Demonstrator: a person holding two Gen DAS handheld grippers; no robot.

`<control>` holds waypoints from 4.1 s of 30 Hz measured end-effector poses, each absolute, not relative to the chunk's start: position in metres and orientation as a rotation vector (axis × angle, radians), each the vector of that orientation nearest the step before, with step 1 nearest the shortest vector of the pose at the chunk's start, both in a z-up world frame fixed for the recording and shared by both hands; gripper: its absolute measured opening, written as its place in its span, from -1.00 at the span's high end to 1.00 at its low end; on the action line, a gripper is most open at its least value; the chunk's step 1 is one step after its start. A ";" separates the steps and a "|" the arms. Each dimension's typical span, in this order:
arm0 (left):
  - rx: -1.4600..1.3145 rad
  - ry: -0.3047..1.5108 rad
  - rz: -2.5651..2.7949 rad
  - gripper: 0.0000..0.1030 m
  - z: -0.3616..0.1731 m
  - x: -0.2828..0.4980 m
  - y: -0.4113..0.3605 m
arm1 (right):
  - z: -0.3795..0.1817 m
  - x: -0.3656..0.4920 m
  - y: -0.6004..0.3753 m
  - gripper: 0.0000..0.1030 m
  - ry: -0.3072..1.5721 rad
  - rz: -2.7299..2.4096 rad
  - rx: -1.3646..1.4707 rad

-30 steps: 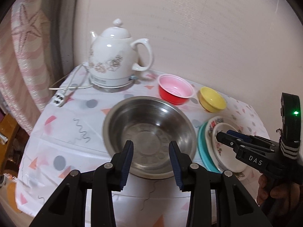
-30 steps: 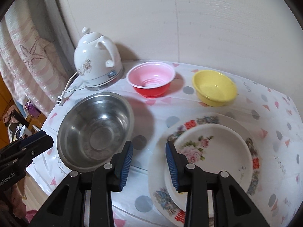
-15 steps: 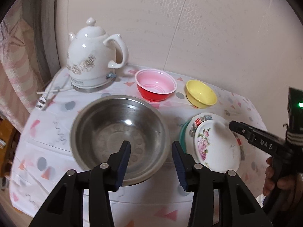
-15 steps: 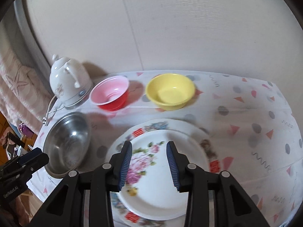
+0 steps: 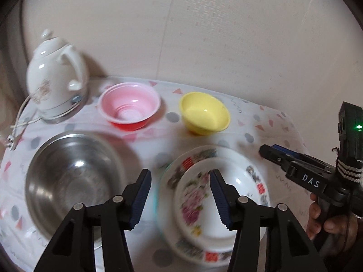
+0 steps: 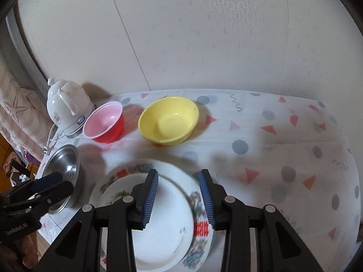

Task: Organize plates and bowls
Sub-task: 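Move both grippers over the plate stack toward the yellow bowl, then grasp the rim of the yellow bowl with both grippers, then lift the yellow bowl with both grippers and carry it over the steel bowl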

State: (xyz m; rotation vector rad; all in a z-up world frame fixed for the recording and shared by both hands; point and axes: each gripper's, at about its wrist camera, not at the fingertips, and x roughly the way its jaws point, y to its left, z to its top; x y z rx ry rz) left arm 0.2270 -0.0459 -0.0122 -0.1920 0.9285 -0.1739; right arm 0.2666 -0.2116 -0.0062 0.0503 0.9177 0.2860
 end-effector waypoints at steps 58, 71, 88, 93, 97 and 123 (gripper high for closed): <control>-0.135 1.010 -0.189 0.49 -0.051 0.333 -0.119 | -0.042 0.371 -0.239 0.79 1.001 0.336 0.171; -0.181 0.941 -0.156 0.49 -0.031 0.294 -0.099 | -0.026 0.344 -0.221 0.79 0.969 0.410 0.131; -0.227 0.897 -0.101 0.49 -0.025 0.251 -0.073 | -0.020 0.314 -0.189 0.79 0.963 0.492 0.052; -0.229 0.882 -0.073 0.49 -0.024 0.238 -0.062 | -0.023 0.307 -0.177 0.79 0.973 0.527 0.041; -0.246 0.871 -0.050 0.49 -0.022 0.227 -0.054 | -0.021 0.302 -0.167 0.79 0.972 0.557 0.020; -0.322 0.860 0.050 0.47 -0.025 0.160 0.075 | -0.027 0.256 -0.035 0.78 0.998 0.701 -0.061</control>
